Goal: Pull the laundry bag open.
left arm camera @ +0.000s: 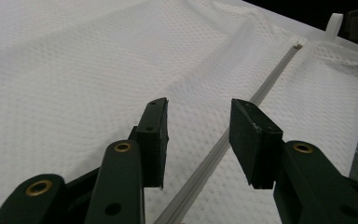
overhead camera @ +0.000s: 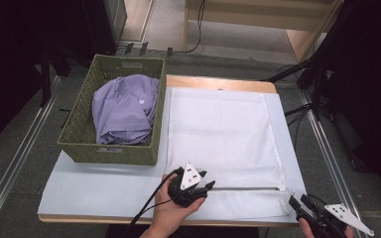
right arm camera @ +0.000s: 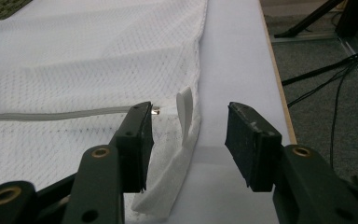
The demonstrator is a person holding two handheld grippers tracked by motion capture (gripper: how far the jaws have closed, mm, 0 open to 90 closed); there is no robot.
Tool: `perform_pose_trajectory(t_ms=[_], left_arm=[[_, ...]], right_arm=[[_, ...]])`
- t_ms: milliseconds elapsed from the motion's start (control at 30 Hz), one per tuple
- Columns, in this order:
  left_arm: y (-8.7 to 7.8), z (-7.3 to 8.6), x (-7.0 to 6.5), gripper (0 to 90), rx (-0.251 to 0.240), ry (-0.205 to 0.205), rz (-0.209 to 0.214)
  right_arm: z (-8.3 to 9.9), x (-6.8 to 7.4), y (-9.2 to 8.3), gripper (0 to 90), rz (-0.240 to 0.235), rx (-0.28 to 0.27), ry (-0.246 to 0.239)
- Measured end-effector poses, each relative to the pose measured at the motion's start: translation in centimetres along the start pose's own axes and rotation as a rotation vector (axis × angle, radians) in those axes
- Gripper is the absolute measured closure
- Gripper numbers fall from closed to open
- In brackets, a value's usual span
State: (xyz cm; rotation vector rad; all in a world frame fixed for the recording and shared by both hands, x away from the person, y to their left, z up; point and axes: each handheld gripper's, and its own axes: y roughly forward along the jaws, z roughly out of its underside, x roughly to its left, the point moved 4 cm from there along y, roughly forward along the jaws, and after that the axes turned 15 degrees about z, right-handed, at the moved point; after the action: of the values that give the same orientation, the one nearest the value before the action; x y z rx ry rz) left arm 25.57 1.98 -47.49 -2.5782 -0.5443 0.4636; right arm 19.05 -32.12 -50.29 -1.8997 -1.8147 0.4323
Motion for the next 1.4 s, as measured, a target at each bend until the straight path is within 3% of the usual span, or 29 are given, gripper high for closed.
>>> perform_pose_trajectory(t_ms=[367,533,733,933,1133,1400], left_arm=[[3.2,-0.4,-1.7,59.2,0.026,0.018,0.059],[5.0,-0.5,-2.7,59.9,0.037,0.025,0.093],[6.6,-0.8,-3.5,59.6,0.057,0.036,0.118],[7.4,-1.3,-3.7,59.2,0.061,0.041,0.123],[8.4,-2.0,-3.7,59.1,0.069,0.039,0.141],[10.4,-3.6,-4.0,62.1,0.071,0.017,0.162]], right_arm=[[0.2,-0.4,0.0,54.9,0.021,0.020,0.017],[0.0,0.6,0.5,54.8,-0.006,0.024,0.019],[0.2,1.1,2.0,54.8,0.004,0.060,0.016],[0.3,1.4,2.9,55.0,0.039,0.083,0.023],[0.5,1.7,2.9,57.0,0.021,0.079,0.017],[0.7,2.1,2.8,60.9,0.035,0.078,-0.008]])
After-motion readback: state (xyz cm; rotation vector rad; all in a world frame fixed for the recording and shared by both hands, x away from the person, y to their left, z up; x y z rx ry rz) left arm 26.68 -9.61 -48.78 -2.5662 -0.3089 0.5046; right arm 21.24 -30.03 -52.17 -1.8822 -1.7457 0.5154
